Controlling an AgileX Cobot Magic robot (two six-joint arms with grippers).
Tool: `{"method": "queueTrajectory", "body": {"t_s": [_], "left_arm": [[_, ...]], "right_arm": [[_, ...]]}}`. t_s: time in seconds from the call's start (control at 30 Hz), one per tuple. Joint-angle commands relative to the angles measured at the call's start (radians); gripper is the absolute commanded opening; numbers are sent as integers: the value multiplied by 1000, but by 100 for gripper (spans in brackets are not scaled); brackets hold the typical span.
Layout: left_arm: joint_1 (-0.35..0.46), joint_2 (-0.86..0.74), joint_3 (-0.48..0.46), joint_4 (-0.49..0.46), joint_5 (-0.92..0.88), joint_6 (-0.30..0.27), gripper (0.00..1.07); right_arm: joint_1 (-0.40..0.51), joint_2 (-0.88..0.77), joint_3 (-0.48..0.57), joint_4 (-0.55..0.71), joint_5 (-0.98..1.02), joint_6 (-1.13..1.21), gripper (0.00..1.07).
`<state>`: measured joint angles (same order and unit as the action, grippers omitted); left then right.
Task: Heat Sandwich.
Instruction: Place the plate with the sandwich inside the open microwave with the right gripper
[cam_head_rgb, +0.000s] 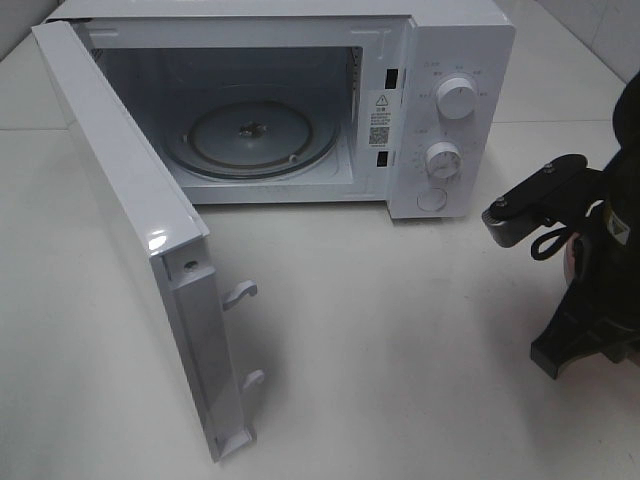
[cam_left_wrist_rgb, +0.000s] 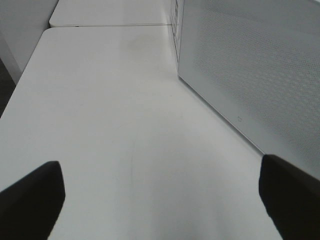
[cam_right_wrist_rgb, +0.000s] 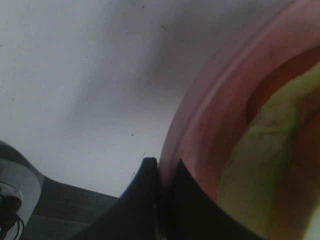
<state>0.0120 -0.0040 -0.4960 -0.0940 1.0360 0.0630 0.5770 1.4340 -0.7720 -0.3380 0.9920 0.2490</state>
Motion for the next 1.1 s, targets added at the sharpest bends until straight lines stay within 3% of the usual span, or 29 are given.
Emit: {"method": "queueTrajectory", "body": {"t_s": [0.03,0.6,1.1], "left_arm": [[-4,-26,3,-3,-8,-1,103],[-4,-26,3,-3,-8,-1,103],[-4,-26,3,-3,-8,-1,103]], "right_arm": [[20,-19,4,-24,30,13,1],[249,-89,3,-31,68,12,2],[384,-89,3,-49,65,-125,1]]}}
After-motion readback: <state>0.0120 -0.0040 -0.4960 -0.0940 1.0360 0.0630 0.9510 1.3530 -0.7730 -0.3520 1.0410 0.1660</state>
